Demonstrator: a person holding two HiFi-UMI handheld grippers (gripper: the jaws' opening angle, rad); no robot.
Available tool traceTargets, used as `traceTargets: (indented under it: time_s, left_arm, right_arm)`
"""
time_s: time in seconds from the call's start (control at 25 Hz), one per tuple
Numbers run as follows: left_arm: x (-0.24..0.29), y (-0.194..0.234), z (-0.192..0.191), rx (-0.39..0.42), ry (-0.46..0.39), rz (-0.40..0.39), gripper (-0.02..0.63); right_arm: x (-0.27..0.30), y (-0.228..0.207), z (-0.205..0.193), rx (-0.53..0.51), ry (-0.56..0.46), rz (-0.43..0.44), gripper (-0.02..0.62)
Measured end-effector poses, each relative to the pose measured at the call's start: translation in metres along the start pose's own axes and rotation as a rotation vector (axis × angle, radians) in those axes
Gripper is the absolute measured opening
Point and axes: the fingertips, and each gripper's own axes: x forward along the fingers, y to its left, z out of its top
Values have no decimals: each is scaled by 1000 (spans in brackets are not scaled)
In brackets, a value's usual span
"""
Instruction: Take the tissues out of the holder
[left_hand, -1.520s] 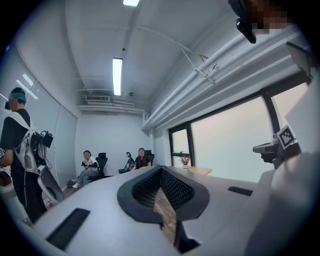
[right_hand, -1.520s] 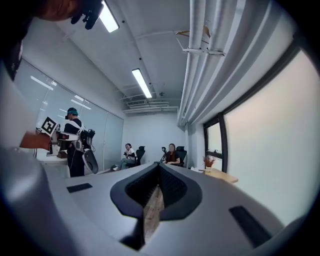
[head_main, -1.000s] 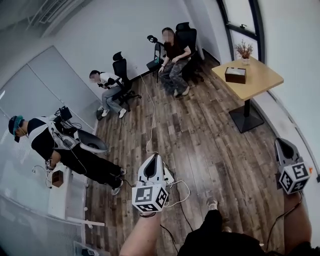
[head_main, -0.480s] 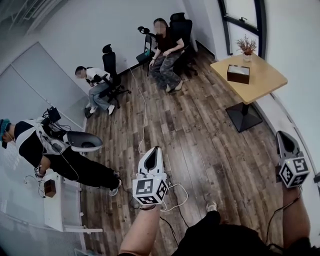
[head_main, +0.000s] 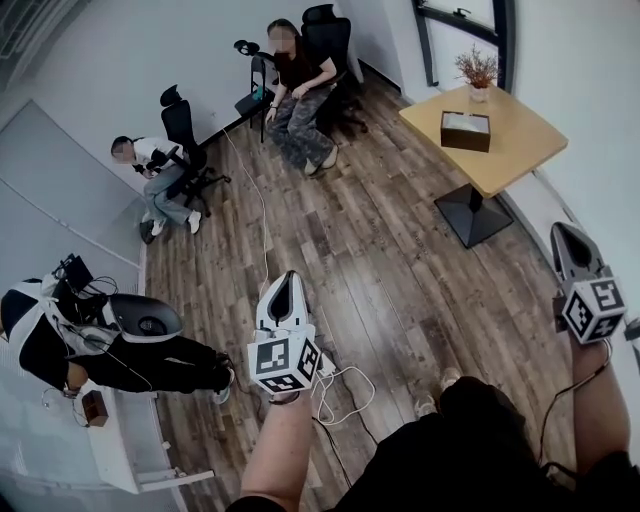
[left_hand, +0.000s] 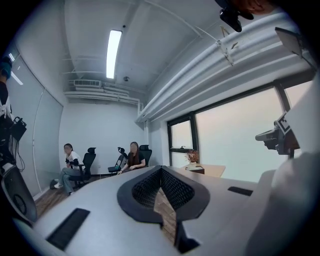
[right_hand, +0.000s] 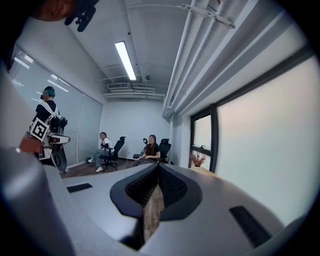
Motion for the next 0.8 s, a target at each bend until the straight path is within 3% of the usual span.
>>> traceTargets:
  time_s: [0.4,0.8]
  left_arm:
    - [117,9,1,-11,11,-3,8]
    - [261,8,24,24,35,20,8]
  right_arm:
    - [121,-41,-15,70,12,-21,6]
    - [271,-102,-4,72,39,34,6]
